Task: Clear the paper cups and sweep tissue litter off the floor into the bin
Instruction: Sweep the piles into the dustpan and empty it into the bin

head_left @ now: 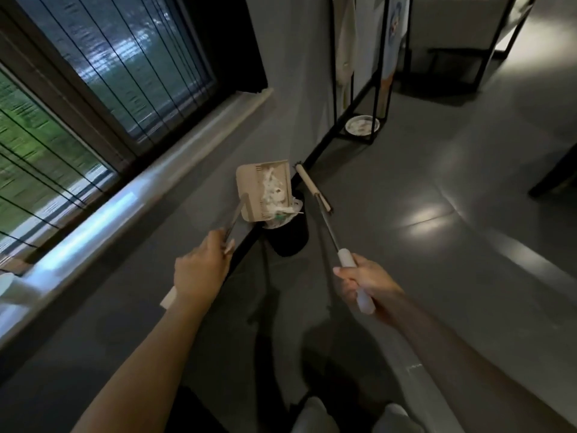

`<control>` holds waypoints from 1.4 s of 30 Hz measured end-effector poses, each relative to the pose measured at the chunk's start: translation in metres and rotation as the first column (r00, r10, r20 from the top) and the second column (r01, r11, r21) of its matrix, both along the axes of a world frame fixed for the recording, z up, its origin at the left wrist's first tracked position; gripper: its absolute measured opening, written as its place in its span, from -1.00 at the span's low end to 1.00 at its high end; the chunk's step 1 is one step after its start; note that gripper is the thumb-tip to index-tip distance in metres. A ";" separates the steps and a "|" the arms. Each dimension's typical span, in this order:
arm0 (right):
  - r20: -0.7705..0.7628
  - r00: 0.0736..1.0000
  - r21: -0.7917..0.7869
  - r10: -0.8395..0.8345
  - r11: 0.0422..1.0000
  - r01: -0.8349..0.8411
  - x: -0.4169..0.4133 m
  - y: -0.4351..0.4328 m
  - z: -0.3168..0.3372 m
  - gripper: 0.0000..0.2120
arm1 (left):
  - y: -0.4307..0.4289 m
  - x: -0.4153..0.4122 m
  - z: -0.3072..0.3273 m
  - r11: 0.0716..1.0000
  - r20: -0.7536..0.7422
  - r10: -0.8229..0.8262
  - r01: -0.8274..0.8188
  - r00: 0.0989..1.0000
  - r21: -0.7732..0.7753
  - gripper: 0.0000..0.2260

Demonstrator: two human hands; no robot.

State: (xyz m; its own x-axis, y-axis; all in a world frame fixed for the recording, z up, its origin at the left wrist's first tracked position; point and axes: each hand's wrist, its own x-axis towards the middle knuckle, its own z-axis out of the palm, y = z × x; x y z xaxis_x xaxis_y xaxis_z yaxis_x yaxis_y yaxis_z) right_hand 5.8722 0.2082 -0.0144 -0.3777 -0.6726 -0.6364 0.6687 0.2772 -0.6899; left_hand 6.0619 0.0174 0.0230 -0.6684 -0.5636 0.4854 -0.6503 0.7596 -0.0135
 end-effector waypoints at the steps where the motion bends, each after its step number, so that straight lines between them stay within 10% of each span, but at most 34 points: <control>1: 0.018 1.000 -0.009 -0.009 1.000 0.009 0.001 0.002 0.000 -0.61 | 0.001 0.003 -0.008 1.000 0.029 -0.023 0.022 0.999 0.012 -0.80; 8: 0.040 0.999 -0.025 -0.005 1.000 0.006 0.008 0.015 -0.010 -0.48 | 0.001 -0.005 -0.025 1.000 0.294 0.031 -0.027 0.955 -0.015 -0.71; 25: 0.111 0.994 -0.121 -0.002 0.993 0.016 0.005 -0.022 0.021 -0.72 | -0.017 0.000 -0.014 0.984 0.162 -0.071 0.095 0.984 -0.148 -0.83; 42: 0.096 0.995 -0.039 -0.005 0.999 0.009 -0.007 0.022 -0.011 -0.35 | 0.056 -0.034 -0.050 0.797 0.368 0.075 -0.277 0.927 0.537 -0.67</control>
